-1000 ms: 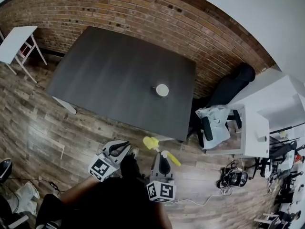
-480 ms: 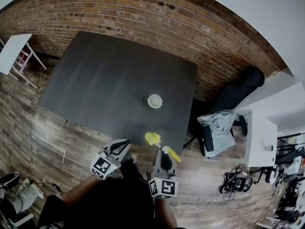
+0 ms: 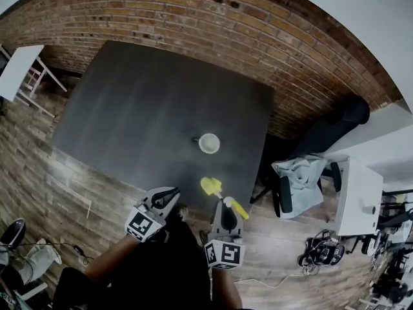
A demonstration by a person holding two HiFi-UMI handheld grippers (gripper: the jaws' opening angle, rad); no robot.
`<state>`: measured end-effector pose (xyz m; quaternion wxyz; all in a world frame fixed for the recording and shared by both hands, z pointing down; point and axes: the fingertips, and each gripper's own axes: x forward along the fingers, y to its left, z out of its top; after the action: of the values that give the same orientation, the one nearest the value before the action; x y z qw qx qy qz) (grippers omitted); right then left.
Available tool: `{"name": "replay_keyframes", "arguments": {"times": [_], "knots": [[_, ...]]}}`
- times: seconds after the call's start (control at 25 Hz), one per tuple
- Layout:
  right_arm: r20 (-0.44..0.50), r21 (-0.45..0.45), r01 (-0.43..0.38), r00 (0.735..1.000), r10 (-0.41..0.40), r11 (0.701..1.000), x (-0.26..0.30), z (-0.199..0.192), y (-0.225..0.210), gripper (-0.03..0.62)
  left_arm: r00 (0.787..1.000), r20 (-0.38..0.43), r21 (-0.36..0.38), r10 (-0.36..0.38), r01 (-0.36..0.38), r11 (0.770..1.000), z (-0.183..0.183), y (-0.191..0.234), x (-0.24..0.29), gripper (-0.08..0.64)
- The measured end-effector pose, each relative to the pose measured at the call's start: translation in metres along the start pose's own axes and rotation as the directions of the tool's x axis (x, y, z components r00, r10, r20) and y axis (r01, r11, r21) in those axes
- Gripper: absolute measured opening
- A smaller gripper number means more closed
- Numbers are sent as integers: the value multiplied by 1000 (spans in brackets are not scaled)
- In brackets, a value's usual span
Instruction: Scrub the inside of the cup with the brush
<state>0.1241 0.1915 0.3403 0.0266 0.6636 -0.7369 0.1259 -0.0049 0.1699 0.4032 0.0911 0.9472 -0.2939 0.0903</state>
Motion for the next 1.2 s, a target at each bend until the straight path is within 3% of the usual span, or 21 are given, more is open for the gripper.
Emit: {"name": "replay_keyframes", "arguments": {"times": [0.6, 0.8, 1.2], "knots": [[-55, 11, 102, 993, -101, 995, 93, -6, -26, 49, 985, -100, 24, -143, 147, 989, -38, 84, 87, 52], [-82, 29, 128, 989, -125, 991, 135, -21, -38, 49, 967, -152, 9, -202, 206, 978, -63, 116, 121, 106], [-105, 45, 183, 978, -178, 982, 186, -46, -62, 49, 944, -264, 73, -199, 225, 972, -133, 165, 195, 141]]}}
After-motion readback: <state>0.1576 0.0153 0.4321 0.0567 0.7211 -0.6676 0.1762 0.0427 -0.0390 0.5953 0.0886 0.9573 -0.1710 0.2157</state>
